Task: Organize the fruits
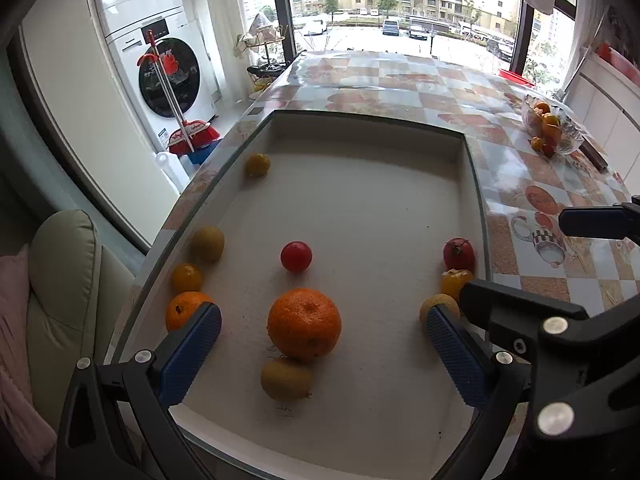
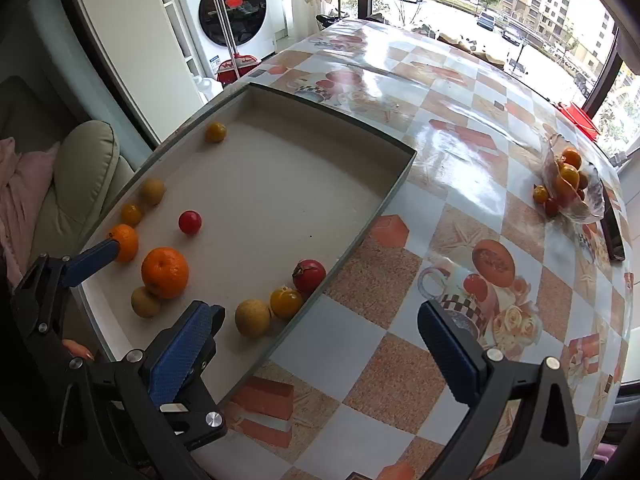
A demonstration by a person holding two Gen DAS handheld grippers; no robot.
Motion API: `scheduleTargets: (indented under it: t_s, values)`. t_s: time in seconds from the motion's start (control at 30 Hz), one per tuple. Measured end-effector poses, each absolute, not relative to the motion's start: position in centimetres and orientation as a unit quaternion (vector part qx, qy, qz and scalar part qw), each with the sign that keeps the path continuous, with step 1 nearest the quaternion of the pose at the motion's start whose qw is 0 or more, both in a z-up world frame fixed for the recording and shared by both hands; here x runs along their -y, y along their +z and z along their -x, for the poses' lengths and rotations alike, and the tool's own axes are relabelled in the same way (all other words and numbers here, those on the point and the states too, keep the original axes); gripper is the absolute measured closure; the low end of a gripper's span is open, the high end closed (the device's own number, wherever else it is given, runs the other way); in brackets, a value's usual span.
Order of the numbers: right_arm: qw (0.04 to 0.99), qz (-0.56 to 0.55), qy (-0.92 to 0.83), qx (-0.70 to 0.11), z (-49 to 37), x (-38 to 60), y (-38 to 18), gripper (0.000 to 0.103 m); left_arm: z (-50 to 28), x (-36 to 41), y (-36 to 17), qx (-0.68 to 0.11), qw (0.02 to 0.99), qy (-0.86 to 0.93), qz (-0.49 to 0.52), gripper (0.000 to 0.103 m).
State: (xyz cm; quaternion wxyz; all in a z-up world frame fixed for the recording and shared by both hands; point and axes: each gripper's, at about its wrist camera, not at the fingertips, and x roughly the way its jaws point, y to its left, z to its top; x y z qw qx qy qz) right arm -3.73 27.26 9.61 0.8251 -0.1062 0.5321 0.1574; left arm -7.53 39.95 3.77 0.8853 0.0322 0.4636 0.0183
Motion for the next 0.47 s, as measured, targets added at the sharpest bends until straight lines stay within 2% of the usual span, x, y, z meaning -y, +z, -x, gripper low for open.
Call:
scheduleTargets:
  t_s: [0.47]
  values:
    - [0.832, 0.098, 0.167, -0.519, 4.50, -26.58, 10.53, 0.000, 8.11, -39.44, 4.43, -0.456, 0.888, 0.026, -0.048, 0.000]
